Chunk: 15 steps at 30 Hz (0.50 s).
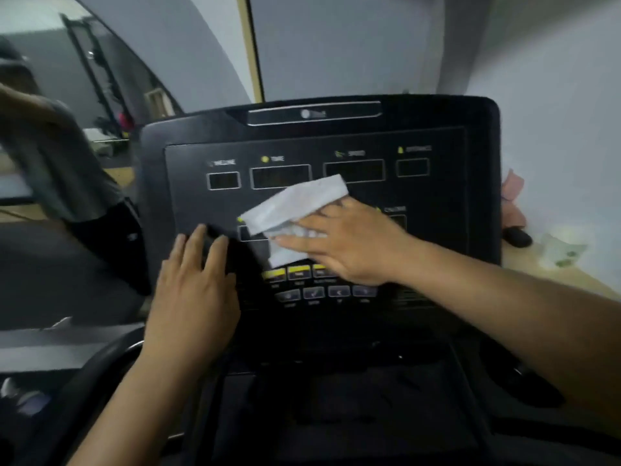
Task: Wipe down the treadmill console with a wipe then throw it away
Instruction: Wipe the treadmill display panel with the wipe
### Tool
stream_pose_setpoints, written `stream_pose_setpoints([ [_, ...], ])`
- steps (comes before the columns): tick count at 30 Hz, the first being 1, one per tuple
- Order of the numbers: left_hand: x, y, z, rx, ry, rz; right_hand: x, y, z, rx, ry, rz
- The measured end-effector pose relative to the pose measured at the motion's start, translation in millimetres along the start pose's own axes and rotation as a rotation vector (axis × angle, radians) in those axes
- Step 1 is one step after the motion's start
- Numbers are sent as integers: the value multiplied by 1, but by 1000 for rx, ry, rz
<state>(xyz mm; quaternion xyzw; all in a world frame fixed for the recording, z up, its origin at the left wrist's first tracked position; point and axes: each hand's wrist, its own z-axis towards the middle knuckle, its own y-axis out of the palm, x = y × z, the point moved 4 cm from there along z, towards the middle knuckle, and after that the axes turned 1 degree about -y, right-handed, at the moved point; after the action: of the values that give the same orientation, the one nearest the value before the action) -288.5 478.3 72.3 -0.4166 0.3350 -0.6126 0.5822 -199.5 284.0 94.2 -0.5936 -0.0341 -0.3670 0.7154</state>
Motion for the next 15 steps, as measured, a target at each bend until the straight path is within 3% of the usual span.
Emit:
stream_pose_setpoints([
  [4, -28, 9, -10, 12, 104, -156, 33, -22, 67, 87, 150, -95],
  [7, -42, -8, -12, 105, 56, -317, -4, -31, 138, 139, 138, -71],
  [10, -63, -19, -20, 195, 79, -298, -44, -22, 161, 97, 82, -52],
  [12, -78, -23, -29, 230, 51, -307, -76, -6, 146, 68, -33, -17],
  [15, -94, -26, -43, 239, 48, -320, -109, 10, 107, -19, -350, -8],
])
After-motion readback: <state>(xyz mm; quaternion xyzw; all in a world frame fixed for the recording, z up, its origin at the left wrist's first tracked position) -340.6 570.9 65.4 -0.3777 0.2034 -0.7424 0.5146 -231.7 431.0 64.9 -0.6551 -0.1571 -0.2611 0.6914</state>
